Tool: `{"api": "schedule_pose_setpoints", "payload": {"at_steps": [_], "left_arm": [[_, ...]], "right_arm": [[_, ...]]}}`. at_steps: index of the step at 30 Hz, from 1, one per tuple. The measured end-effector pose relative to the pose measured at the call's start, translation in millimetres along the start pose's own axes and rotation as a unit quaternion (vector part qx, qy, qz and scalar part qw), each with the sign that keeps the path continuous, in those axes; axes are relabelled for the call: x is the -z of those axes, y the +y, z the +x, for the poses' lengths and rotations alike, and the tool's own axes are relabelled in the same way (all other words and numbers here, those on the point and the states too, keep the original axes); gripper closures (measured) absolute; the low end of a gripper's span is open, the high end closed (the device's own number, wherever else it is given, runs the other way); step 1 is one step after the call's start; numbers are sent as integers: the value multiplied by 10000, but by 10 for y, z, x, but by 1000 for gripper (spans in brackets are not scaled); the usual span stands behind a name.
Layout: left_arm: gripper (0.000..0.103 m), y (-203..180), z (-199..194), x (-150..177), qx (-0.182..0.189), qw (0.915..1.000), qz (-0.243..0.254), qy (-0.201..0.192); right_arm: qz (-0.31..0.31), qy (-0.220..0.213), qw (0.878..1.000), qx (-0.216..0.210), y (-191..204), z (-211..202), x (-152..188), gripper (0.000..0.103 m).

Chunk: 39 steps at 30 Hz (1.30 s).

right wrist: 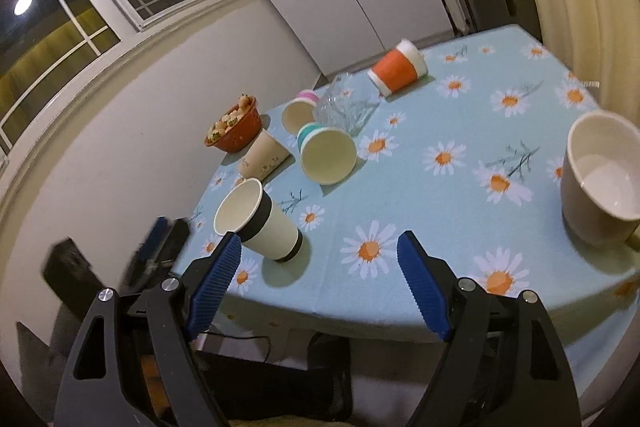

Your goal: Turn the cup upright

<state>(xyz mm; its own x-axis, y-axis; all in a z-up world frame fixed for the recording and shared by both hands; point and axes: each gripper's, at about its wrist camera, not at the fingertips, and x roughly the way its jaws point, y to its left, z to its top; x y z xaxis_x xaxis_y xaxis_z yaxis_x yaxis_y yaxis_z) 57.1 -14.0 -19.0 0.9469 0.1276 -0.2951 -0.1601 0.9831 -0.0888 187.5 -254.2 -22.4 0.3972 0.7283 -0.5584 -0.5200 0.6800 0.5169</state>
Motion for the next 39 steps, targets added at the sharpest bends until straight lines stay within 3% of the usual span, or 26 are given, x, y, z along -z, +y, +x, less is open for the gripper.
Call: {"api": "schedule_pose_setpoints", "payload": {"at_steps": [9, 17, 23, 27, 30, 39], "left_arm": [[7, 312, -679, -215, 392, 9985, 211, 327], [7, 448, -1098, -156, 608, 9967, 269, 463], [7, 440, -1154, -76, 661, 9954, 340, 608], [7, 457, -1096, 15, 674, 9933, 219, 917], [7, 454, -1112, 37, 497, 9946, 237, 879], [7, 496, -1095, 55, 469, 9942, 111, 957]], "right_arm": [[-540, -341, 9972, 377, 270, -257, 177, 22], [-1515, -743, 9812, 938, 581, -606, 423, 5], [-1821, -847, 9721, 1210, 634, -700, 540, 5], [-1673, -768, 9752, 1228, 533, -703, 587, 5], [-1575, -761, 9765, 1261, 487, -715, 597, 5], [-1760, -812, 9700, 1467, 536, -689, 655, 5]]}}
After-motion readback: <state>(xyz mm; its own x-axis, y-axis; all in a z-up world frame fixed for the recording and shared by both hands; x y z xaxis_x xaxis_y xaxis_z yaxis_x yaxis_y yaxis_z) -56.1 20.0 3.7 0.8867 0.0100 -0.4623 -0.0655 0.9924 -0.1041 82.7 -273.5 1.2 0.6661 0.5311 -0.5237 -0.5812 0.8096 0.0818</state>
